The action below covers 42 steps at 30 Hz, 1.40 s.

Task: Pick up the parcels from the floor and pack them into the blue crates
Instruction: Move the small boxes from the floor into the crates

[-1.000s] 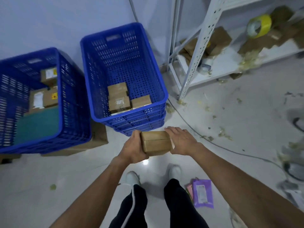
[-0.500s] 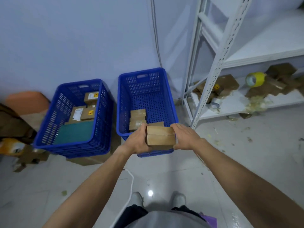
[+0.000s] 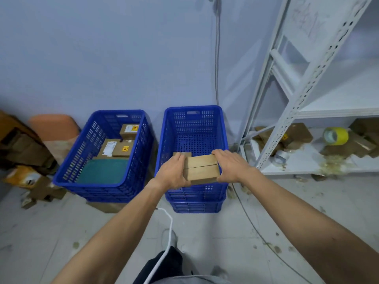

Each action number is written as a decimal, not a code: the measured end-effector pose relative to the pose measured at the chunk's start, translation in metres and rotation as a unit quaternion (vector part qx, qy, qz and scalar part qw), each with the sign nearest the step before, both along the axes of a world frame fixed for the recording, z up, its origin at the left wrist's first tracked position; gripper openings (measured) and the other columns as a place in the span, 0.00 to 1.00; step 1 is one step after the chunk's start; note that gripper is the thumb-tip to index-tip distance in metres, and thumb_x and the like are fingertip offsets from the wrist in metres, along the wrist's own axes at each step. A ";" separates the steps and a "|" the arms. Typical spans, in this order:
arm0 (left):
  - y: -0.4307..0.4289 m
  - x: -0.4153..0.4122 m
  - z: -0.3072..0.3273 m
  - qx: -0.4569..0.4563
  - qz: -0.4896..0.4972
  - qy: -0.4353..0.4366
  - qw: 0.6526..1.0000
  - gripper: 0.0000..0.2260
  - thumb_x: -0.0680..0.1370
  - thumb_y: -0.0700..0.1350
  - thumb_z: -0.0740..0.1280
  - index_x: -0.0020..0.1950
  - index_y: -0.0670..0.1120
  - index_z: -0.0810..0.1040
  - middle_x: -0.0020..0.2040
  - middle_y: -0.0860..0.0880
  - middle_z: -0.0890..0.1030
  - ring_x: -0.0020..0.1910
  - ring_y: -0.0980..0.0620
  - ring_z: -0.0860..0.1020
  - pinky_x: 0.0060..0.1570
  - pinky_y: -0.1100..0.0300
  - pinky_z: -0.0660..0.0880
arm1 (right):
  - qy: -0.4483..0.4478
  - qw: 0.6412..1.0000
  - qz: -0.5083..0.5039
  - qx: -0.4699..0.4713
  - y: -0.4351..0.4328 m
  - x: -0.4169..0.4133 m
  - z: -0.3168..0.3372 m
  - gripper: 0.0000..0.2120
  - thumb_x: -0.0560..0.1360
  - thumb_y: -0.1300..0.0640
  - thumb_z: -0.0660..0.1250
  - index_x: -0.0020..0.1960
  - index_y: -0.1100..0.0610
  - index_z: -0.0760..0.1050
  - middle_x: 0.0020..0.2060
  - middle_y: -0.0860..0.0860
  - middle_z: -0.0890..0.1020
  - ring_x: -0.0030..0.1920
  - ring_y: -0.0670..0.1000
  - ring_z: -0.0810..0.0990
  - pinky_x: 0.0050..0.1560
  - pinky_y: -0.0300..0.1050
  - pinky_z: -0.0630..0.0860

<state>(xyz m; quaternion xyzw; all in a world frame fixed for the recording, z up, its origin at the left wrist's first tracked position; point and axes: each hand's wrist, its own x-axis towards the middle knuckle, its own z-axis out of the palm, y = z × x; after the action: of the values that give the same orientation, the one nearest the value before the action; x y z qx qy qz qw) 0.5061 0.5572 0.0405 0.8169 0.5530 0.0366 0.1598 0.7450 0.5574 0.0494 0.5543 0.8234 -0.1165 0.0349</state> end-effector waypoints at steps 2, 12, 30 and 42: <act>0.020 -0.008 -0.005 0.005 -0.004 -0.005 1.000 0.40 0.62 0.60 0.77 0.69 0.50 0.65 0.53 0.56 0.67 0.52 0.54 0.70 0.50 0.56 0.74 | -0.004 1.000 -0.002 0.006 0.017 -0.008 -0.001 0.44 0.62 0.44 0.75 0.72 0.54 0.59 0.62 0.48 0.72 0.58 0.53 0.73 0.57 0.52 0.73; 0.165 -0.034 -0.023 -0.003 -0.061 -0.029 0.998 0.39 0.60 0.62 0.77 0.66 0.52 0.66 0.56 0.54 0.71 0.53 0.52 0.72 0.52 0.51 0.75 | -0.062 0.997 -0.024 0.051 0.127 -0.050 -0.010 0.42 0.64 0.40 0.74 0.70 0.54 0.61 0.62 0.50 0.70 0.60 0.52 0.72 0.60 0.50 0.72; 0.292 0.001 -0.132 -0.091 -0.112 0.048 0.988 0.38 0.66 0.58 0.77 0.69 0.46 0.65 0.60 0.47 0.71 0.59 0.47 0.72 0.55 0.50 0.74 | -0.117 0.990 -0.007 -0.080 0.249 -0.036 -0.109 0.49 0.70 0.39 0.71 0.79 0.55 0.47 0.68 0.56 0.63 0.65 0.57 0.66 0.65 0.53 0.68; 0.342 0.030 -0.334 -0.102 -0.078 0.148 0.981 0.44 0.72 0.63 0.71 0.78 0.42 0.56 0.75 0.43 0.64 0.74 0.44 0.62 0.74 0.48 0.59 | -0.120 0.985 -0.005 -0.124 0.324 -0.014 -0.326 0.46 0.74 0.46 0.70 0.80 0.55 0.44 0.72 0.55 0.60 0.71 0.57 0.62 0.70 0.53 0.64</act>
<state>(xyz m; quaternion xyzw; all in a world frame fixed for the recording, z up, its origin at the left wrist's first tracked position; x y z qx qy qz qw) 0.5360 0.8996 -0.2939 0.8334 0.5058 -0.1542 0.1610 0.7308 0.8809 -0.2764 0.5596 0.7896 -0.1508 0.2016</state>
